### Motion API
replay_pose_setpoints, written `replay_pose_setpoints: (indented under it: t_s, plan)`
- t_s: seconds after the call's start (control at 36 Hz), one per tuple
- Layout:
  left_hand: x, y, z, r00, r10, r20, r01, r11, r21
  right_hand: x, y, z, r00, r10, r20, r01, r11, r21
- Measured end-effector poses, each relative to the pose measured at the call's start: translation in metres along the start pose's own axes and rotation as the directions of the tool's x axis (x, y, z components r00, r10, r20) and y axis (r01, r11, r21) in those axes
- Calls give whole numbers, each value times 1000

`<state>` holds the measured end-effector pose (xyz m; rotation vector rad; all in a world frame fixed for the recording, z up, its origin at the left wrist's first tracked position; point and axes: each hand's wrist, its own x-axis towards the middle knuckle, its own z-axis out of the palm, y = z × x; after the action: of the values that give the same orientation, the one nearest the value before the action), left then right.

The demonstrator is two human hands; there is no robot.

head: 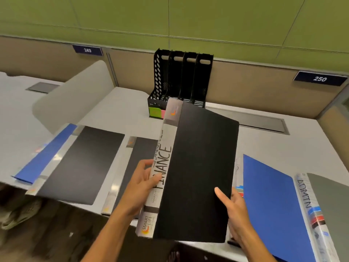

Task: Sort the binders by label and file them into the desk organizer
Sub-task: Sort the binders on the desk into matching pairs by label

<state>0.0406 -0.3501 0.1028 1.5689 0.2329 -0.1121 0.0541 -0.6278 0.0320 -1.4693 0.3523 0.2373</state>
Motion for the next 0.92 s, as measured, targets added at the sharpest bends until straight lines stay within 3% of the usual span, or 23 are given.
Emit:
replay_pose_setpoints:
  t_s: [0.11, 0.25, 0.92]
  plan:
    - [-21, 4, 1, 999, 35, -6, -35, 999, -10, -5, 0, -16, 990, -21, 136, -2, 985, 170]
    - [-47, 5, -2, 998, 55, -23, -56, 997, -54, -14, 4, -15, 976, -81, 203, 32, 972, 231]
    - [-64, -34, -60, 980, -48, -191, 30, 995, -93, -18, 23, 50, 992, 10, 125, -14, 999, 36]
